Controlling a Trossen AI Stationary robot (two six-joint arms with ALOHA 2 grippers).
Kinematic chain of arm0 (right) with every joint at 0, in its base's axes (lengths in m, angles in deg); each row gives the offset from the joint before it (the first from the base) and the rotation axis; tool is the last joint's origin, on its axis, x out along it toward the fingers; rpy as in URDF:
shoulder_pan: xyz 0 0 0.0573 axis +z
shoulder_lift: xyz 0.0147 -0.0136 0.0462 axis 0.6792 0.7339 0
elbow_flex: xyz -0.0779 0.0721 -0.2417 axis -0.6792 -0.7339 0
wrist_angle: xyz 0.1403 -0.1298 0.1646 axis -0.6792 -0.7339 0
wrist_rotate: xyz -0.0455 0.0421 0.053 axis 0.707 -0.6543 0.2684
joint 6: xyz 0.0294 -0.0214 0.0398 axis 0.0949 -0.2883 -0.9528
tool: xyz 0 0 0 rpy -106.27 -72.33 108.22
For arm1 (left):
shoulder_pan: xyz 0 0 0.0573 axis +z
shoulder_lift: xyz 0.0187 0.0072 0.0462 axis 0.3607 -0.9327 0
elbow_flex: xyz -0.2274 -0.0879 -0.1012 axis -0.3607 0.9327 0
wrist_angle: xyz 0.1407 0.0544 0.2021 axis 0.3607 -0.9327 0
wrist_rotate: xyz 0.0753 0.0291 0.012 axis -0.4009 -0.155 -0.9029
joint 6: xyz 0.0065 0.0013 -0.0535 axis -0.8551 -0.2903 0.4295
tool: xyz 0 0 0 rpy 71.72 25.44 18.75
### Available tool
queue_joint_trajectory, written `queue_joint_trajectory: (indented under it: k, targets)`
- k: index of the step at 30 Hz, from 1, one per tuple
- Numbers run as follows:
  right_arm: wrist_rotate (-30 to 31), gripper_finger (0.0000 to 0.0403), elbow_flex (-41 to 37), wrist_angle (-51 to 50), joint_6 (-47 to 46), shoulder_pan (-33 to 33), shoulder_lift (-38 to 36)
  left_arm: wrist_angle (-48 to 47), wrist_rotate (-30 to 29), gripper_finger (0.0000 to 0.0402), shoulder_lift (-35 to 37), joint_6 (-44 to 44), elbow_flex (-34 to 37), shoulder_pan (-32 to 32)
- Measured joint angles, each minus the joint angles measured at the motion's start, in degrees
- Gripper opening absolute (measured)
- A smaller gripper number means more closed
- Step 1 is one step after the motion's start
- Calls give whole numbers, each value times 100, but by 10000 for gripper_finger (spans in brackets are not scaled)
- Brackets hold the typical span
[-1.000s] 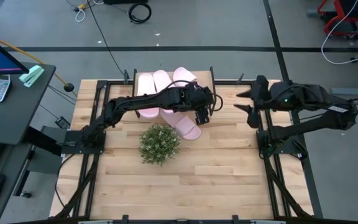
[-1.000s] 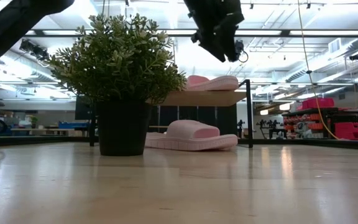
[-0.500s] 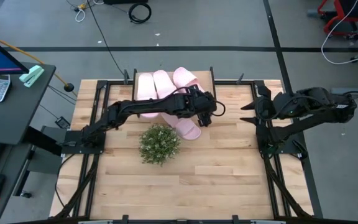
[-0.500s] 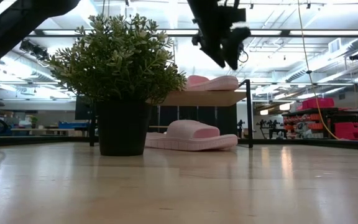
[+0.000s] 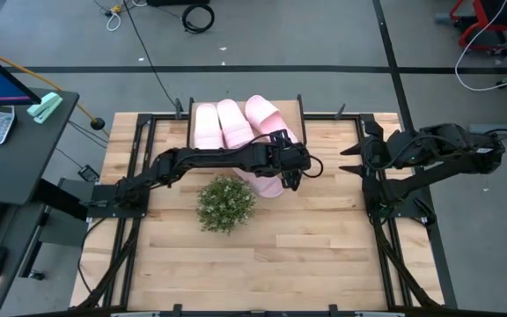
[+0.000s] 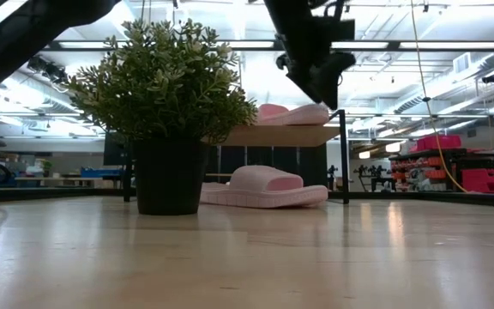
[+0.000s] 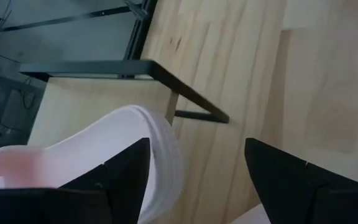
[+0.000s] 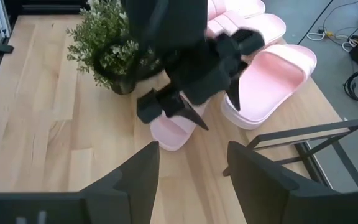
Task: Pick and place slides into the shelf
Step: Put the pink slide on the shelf
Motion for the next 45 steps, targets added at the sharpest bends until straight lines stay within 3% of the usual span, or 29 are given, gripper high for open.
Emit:
queue_joint_trajectory:
  k: [15, 23, 37, 45]
  targets:
    - [48, 197, 0, 33, -7, -2, 0, 50, -517, 246, -154, -452, 3, 44]
    - [152, 197, 0, 33, -50, -4, 0, 58, -661, 191, -152, -543, 3, 121]
    - [189, 197, 0, 33, -206, -4, 0, 7, -401, 78, -148, -523, 3, 169]
    - [189, 197, 0, 34, -239, -4, 2, -524, -410, 62, -126, -453, -5, 162]
